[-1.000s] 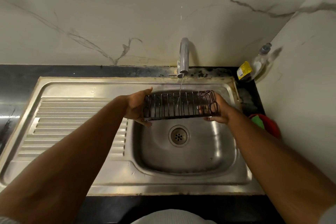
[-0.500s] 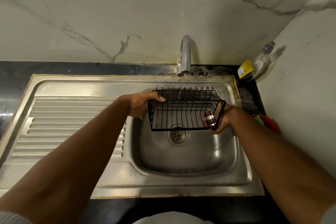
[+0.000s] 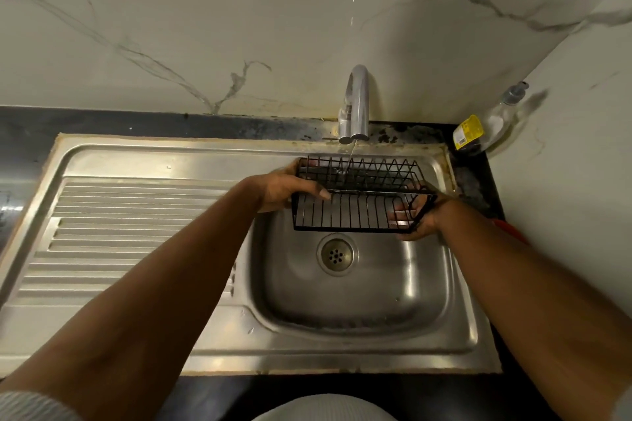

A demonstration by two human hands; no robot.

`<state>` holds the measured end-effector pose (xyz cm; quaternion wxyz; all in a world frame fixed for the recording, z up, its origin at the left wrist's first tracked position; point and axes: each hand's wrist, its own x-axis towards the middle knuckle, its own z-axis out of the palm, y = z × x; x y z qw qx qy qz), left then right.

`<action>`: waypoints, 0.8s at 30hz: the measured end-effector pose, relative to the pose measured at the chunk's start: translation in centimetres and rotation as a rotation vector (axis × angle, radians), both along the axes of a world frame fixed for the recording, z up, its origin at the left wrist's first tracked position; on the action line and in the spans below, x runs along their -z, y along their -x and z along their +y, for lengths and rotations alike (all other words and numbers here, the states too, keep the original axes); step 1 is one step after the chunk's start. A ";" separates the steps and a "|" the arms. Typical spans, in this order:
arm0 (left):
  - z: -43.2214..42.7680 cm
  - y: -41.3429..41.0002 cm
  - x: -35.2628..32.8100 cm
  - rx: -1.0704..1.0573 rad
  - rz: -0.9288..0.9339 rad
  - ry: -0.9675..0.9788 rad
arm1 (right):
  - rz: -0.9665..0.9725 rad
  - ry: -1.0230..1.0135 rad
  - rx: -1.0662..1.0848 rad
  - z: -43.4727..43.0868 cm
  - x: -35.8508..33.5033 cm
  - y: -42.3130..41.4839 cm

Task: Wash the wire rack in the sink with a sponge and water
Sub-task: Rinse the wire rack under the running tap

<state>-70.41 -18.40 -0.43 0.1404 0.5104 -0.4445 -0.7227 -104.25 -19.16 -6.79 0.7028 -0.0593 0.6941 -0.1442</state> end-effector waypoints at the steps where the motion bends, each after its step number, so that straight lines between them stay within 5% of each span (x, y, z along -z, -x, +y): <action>1: 0.0 -0.8 -0.3 -0.001 0.005 0.000 | -0.011 0.011 -0.028 -0.4 -0.2 -0.6; 16: -0.9 -10.8 -5.1 0.017 -0.178 -0.045 | -0.171 -0.011 -0.453 -2.3 -2.7 -8.9; 24: -1.9 -9.7 -4.3 0.005 -0.366 -0.223 | -0.190 0.131 -0.393 -0.6 -1.1 -8.1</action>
